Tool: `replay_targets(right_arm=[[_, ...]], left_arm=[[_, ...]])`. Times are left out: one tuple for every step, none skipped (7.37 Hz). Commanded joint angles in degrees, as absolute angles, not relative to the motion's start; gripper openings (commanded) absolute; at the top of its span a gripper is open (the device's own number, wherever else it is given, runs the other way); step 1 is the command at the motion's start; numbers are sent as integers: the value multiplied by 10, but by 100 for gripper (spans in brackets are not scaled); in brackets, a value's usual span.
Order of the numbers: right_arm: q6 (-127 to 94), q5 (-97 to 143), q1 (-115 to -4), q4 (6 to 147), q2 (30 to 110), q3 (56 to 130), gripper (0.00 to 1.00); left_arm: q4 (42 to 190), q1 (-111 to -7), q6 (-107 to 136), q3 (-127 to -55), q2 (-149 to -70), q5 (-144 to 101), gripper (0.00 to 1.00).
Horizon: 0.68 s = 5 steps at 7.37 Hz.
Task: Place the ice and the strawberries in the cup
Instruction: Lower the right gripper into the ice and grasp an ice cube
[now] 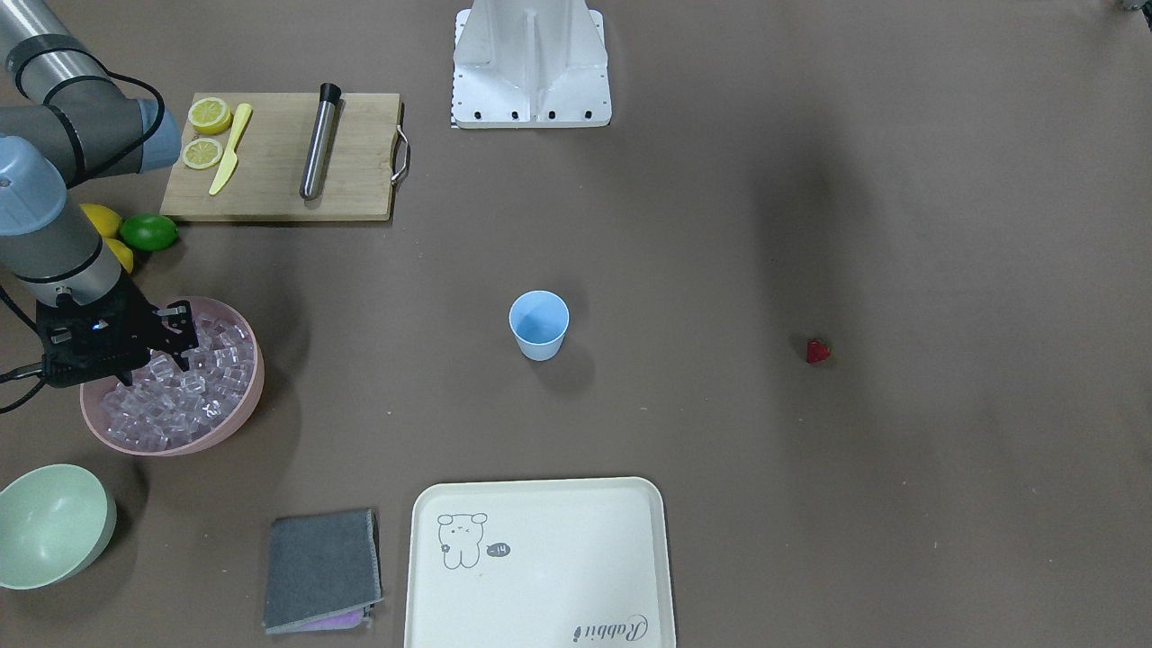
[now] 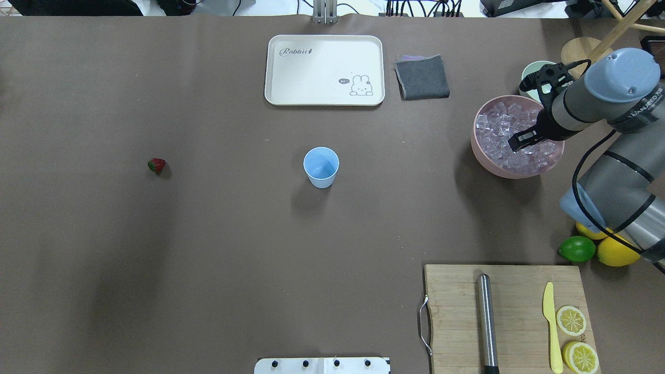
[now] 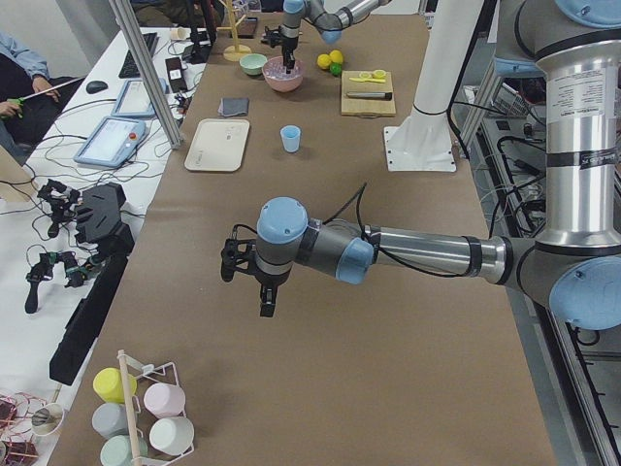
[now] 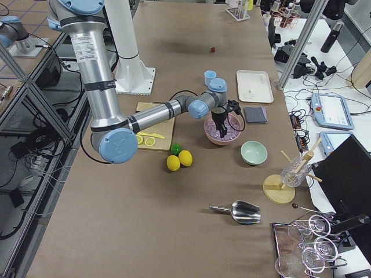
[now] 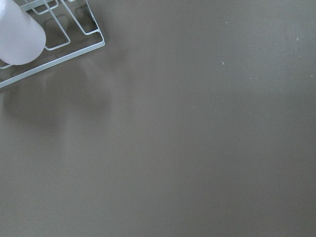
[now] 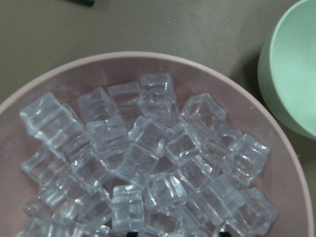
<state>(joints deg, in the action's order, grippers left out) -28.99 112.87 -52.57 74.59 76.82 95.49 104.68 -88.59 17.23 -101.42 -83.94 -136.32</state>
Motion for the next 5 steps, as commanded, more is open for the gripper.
replay_targets(right_arm=[[-288,1129,-526,745,768,955,43],[-288,1129,-526,745,768,955,36],[-289,1129,-526,745,768,954,32],[-289,1129,-526,745,769,955,24],[-289,1129,-526,745,769,955,18]], left_arm=[[1047,-886,172,-1014,-839,-1363,98],[1047,-886,172,-1014,-839,-1363,98],[1047,-886,172,-1014,-839,-1363,98],[1047,-885,172,-1013,-840,-1363,98],[1047,-885,172,-1014,-840,-1364,98]])
